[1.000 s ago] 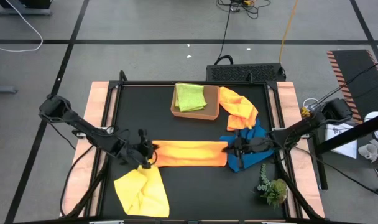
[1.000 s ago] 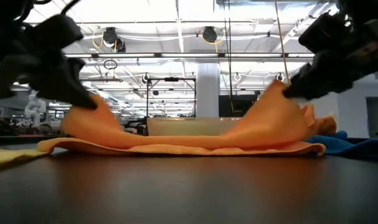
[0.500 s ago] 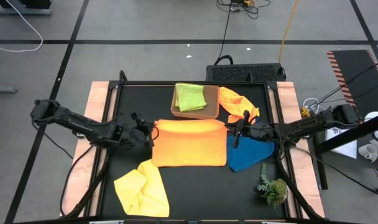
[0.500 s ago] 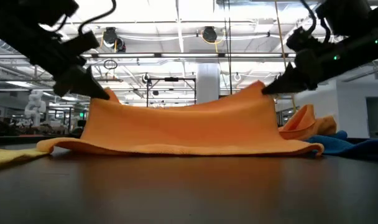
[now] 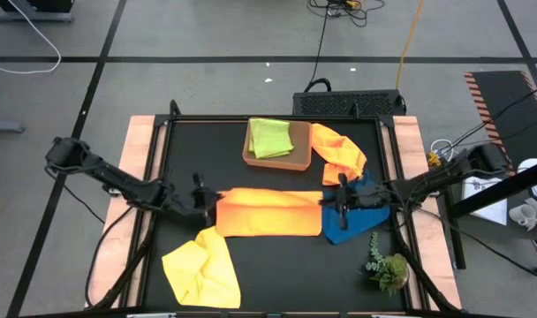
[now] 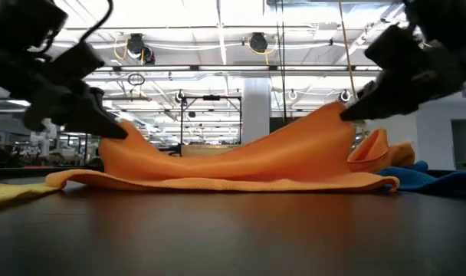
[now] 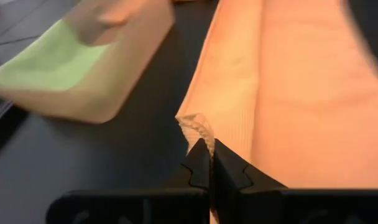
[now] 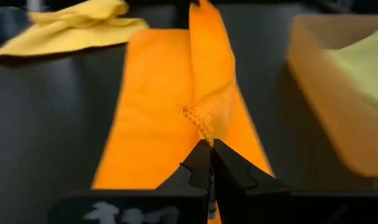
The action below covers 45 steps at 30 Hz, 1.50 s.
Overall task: Fold microfiber towels
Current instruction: Fold the left orange microfiber cloth
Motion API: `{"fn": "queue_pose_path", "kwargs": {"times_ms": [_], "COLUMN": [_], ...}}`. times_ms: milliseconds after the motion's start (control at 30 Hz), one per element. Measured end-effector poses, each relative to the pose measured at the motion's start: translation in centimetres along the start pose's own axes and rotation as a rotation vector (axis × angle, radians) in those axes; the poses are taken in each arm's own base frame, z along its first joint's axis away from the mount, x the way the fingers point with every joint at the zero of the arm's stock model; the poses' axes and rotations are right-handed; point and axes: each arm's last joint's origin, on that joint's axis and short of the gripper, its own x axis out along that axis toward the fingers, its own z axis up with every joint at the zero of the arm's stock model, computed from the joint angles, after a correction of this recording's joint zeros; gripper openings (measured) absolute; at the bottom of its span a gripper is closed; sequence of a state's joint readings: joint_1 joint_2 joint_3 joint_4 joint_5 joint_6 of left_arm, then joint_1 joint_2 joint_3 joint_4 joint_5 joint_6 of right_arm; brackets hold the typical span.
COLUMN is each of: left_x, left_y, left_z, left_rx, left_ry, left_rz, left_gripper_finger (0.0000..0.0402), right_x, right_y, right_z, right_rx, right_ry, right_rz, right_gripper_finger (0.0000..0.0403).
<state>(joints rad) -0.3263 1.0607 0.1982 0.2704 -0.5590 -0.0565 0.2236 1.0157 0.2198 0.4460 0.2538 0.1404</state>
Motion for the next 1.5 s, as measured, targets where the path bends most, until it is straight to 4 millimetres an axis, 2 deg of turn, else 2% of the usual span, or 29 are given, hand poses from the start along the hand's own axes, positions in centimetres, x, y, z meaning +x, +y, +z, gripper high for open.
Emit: {"fn": "queue_pose_path", "kwargs": {"times_ms": [233,467,733,933,1100,1233,1333,1433,1500], "left_x": [-1.3,-1.9,-1.9,-2.0,-2.3,-2.8,-3.0,-3.4,-3.7], "left_y": [-2.1,-3.0,-3.1,-3.3,-4.0,-4.5,-4.5,-4.4,-4.2], "left_z": [-0.1,-0.4,-0.5,-0.5,-0.7,-1.0,-0.4,1.1,2.0], "left_rx": [0.033,0.023,-0.032,-0.134,-0.247,-0.248,-0.216,-0.165,-0.116], "left_ry": [-0.038,-0.025,-0.010,0.020,0.103,0.134,0.075,-0.015,-0.082], "left_rz": [-0.125,-0.184,-0.233,-0.305,-0.495,-0.543,-0.544,-0.558,-0.524], "left_gripper_finger": [0.0002,0.0024,0.0092,0.0127,0.0123,0.0107,0.0091,0.0075,0.0063], "right_x": [-1.0,-1.2,-0.2,0.6,1.1,1.2,1.0,0.5,0.1], "right_y": [1.3,2.5,3.3,4.3,5.0,5.2,5.1,4.9,4.5], "right_z": [-2.3,-2.7,-3.5,-3.4,-3.6,-3.7,-2.9,-1.4,-0.6], "right_rx": [0.024,-0.004,-0.002,0.062,0.136,0.142,0.107,0.059,0.029], "right_ry": [-0.018,-0.038,0.007,0.061,0.141,0.155,0.082,-0.045,-0.125], "right_rz": [0.109,0.225,0.247,0.396,0.486,0.492,0.504,0.512,0.441], "right_gripper_finger": [0.0000,0.0007,0.0075,0.0118,0.0119,0.0109,0.0103,0.0099,0.0098]}}
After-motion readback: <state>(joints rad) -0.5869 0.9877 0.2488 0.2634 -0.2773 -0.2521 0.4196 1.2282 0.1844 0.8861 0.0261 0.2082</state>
